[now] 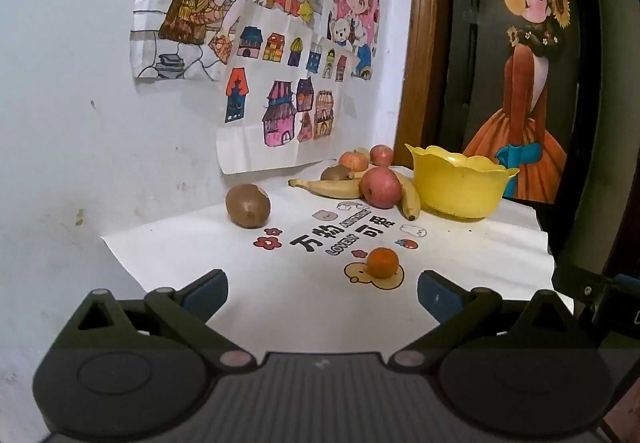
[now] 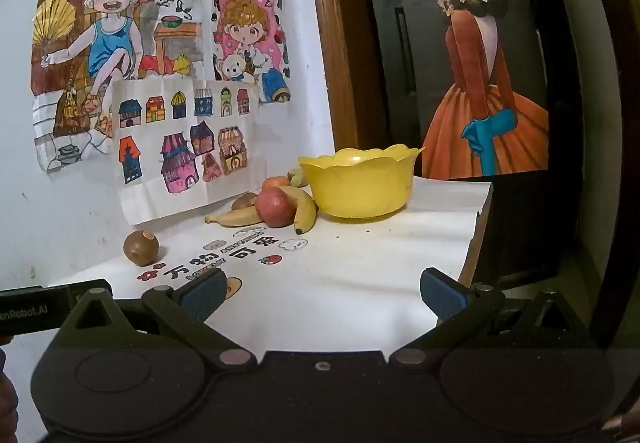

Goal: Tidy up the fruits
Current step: 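Move the left tool toward the kiwi while the right tool approaches the orange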

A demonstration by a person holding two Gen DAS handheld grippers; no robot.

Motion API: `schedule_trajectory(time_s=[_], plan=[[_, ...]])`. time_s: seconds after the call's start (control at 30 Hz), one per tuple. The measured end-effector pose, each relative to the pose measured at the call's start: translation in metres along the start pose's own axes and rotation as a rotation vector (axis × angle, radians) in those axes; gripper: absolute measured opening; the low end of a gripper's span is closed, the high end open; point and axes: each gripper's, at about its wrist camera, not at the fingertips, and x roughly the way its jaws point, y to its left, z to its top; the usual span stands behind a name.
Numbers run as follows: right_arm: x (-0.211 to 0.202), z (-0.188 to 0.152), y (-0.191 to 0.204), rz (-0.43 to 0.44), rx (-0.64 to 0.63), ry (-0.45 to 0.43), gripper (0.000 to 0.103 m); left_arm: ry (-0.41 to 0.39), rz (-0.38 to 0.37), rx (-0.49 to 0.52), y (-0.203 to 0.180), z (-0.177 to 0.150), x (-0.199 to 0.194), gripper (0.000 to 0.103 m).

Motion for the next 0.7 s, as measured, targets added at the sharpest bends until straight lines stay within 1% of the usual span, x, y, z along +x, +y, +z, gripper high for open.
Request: schedule_trajectory(time_s=[0.7], plan=[[0.018, -0.001, -0.001, 0.021, -0.003, 0.055, 0.102, 0.045, 0.014, -0.003, 0.005, 0.003, 0.013, 0.103]])
